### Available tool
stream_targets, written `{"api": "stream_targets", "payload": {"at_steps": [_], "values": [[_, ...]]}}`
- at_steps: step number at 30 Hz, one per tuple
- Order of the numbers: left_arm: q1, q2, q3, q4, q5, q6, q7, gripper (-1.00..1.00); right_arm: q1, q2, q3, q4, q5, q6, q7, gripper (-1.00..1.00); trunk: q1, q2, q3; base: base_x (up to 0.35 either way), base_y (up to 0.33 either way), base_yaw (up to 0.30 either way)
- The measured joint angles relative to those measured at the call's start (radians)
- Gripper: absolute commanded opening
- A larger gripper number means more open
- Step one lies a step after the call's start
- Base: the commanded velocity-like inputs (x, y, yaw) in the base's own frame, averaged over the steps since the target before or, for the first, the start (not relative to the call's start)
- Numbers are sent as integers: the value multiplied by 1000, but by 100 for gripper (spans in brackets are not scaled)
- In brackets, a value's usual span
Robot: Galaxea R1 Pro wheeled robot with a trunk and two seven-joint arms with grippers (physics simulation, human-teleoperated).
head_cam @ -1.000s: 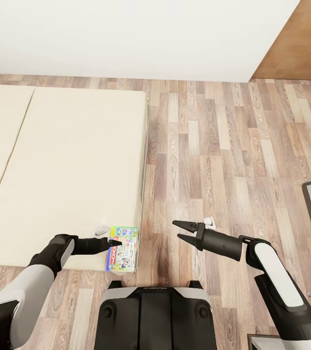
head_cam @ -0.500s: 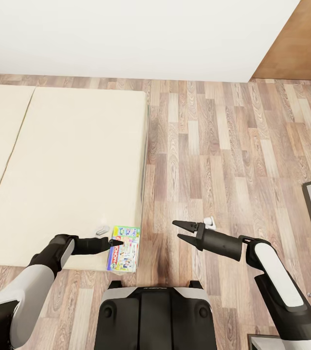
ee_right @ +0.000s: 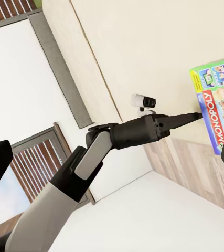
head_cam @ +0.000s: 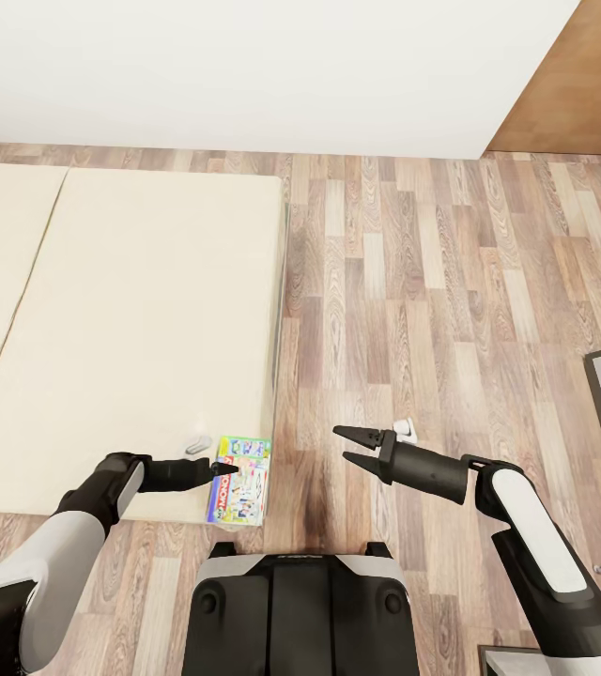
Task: Put all the toys in the child's room - the three board games (two on the bed and one on the table), the two jigsaw puzzles on the table, and the tennis ball on the table - inside the toy box on the table in the child's room.
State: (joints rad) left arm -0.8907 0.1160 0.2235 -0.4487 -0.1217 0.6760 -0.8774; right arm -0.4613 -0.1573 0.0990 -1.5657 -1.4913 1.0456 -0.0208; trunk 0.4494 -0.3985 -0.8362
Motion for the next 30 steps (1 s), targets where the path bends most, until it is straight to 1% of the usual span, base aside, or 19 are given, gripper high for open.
{"api": "stream_targets", "payload": {"at_steps": [20,30], "values": [[0,-1,0,0,2,-3,-3,100,0,0,0,0,0,0,0,100,0,0,0,0,0,0],[0,-14,0,0,2,-3,-3,100,0,0,0,0,0,0,0,100,0,0,0,0,0,0]]}}
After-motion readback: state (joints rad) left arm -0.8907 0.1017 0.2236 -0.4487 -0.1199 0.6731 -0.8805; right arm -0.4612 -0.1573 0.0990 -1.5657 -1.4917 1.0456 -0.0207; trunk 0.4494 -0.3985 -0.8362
